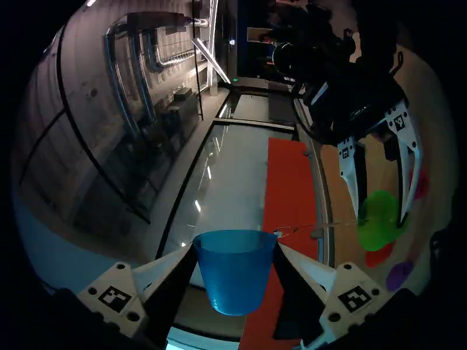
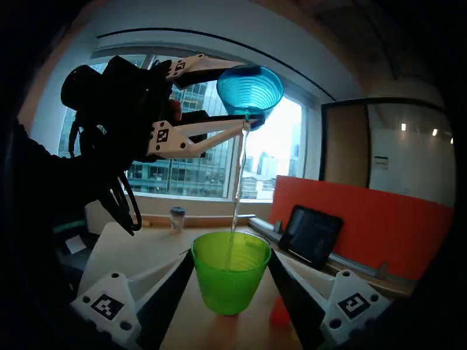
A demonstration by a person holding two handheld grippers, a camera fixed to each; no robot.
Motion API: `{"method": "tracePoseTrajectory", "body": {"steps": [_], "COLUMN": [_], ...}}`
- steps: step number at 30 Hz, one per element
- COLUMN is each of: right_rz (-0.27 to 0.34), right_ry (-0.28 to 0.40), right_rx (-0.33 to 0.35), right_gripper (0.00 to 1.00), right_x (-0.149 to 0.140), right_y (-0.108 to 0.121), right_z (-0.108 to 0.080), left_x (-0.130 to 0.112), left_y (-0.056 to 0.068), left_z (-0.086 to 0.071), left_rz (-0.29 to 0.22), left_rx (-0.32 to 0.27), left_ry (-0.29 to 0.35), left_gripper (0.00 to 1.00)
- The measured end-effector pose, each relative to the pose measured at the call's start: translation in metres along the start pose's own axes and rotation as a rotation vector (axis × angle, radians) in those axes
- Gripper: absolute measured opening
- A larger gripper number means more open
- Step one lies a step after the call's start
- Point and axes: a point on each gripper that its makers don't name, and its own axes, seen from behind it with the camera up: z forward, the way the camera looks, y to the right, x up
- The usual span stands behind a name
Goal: Pour water
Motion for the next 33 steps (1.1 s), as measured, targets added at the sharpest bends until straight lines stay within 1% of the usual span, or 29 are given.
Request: {"method": "tracePoseTrajectory", "body": {"steps": [8,17,20,26,33], "right_rz": [0.0,-0.002,-0.002,-0.002,0.002], "right_ry": [0.0,0.003,0.004,0.004,0.006], "right_rx": [0.0,0.0,0.0,-0.004,-0.007], "right_gripper": [0.92,0.92,0.92,0.92,0.92], "right_x": [0.0,0.002,0.002,0.001,0.0], "right_y": [0.0,0.0,0.0,0.001,0.004], "right_z": [0.0,0.001,0.001,0.0,-0.002], "left_x": [0.001,0.003,0.004,0.006,0.008], "left_y": [-0.001,-0.005,-0.009,-0.012,-0.007], "left_z": [-0.002,-0.002,0.0,0.003,0.003], "left_rz": [0.028,0.073,0.09,0.126,0.161], "left_rx": [0.002,0.004,0.001,0.002,0.0], "left_ry": [-0.002,-0.003,-0.001,0.002,0.003], "left_gripper": [0.87,0.87,0.87,0.87,0.87]}}
